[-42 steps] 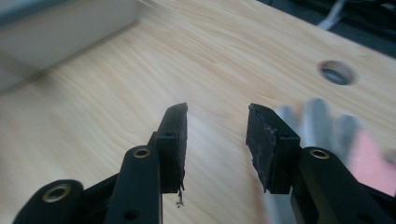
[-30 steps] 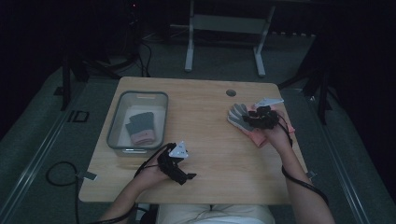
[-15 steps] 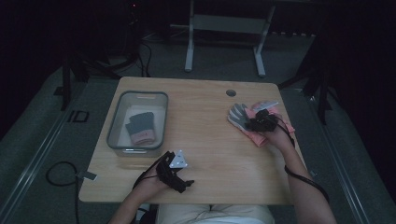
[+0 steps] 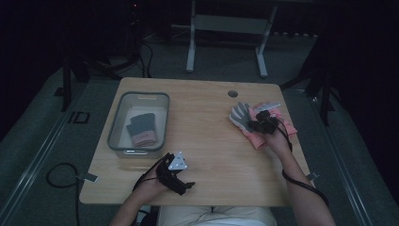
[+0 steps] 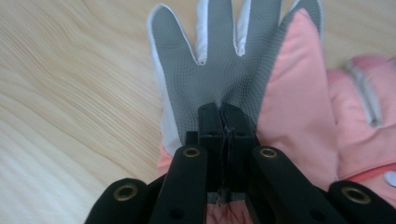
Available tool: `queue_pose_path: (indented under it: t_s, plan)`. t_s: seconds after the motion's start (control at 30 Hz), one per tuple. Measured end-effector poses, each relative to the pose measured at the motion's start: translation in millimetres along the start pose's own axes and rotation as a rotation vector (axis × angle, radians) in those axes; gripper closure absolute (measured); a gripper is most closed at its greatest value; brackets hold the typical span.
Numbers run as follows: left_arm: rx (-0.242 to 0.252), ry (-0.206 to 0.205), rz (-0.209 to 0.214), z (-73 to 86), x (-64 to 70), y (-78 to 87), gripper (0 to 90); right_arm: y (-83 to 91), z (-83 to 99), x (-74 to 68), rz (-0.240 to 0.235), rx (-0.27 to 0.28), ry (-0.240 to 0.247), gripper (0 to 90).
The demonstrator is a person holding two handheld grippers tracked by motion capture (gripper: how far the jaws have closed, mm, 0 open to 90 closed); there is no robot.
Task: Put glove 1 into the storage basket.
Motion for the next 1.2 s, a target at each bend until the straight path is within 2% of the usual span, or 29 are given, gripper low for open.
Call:
queue_pose_path:
  t_s: [0.07,0.13,0.17,0.2,0.23,0.27,0.37,0.4,0.47,0.6,0.77,0.87,0.93,1.03,1.2]
  plan:
    - [0.002,0.0,-0.002,-0.1,0.1,0.3,2.5,13.4,-8.7,-7.9,0.017,0.033,-0.02,88.0]
    - [0.005,0.001,-0.005,-0.5,0.6,1.0,2.5,29.0,-19.2,-17.2,0.024,0.074,-0.077,88.1]
    - [0.005,0.001,-0.005,-0.5,0.6,1.0,2.5,29.0,-19.2,-17.2,0.024,0.074,-0.077,88.1]
    - [-0.001,-0.01,-0.012,-0.1,0.8,1.3,2.5,49.9,-33.6,-35.3,0.026,0.13,-0.128,88.0]
    - [-0.002,-0.013,-0.015,0.2,1.0,1.2,2.5,49.9,-33.6,-35.3,0.026,0.13,-0.128,88.0]
    - [-0.007,-0.017,-0.019,0.7,1.4,0.9,2.5,61.7,-42.2,-49.5,0.032,0.156,-0.139,88.0]
    - [-0.006,-0.022,-0.019,1.0,2.1,0.8,2.5,69.5,-48.3,-59.8,0.041,0.175,-0.16,88.0]
    - [-0.004,-0.022,-0.019,1.0,2.1,0.8,2.5,76.2,-52.8,-71.0,0.047,0.2,-0.221,88.1]
    - [0.0,-0.021,-0.021,0.8,1.4,0.9,2.5,78.1,-53.7,-81.3,0.064,0.205,-0.261,88.1]
    - [0.003,-0.026,-0.021,0.7,2.3,0.5,2.5,76.9,-51.3,-98.3,0.116,0.209,-0.309,88.1]
    - [0.0,-0.034,-0.02,0.7,2.6,0.2,2.5,66.7,-44.2,-113.3,0.17,0.197,-0.334,88.1]
    - [-0.001,-0.034,-0.019,0.7,2.7,0.4,2.5,53.3,-37.3,-119.0,0.176,0.18,-0.367,88.1]
    - [-0.001,-0.036,-0.02,1.0,2.7,0.6,2.5,42.4,-34.2,-124.6,0.179,0.168,-0.364,88.1]
    - [0.003,-0.042,-0.017,1.7,2.8,0.5,2.5,24.7,-30.5,-130.2,0.21,0.156,-0.348,88.0]
    - [-0.002,-0.049,-0.021,2.9,2.6,-1.2,2.5,2.4,-29.6,-131.7,0.213,0.128,-0.376,87.8]
Point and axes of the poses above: each handheld gripper's, and its own axes: y roughly backward along the jaws, z roughly out of its underside, x roughly to its right, the point moved 6 cm from there along -y, roughly forward along the jaws, and after that the axes turned 2 degrees about y, right-handed, at the moved point
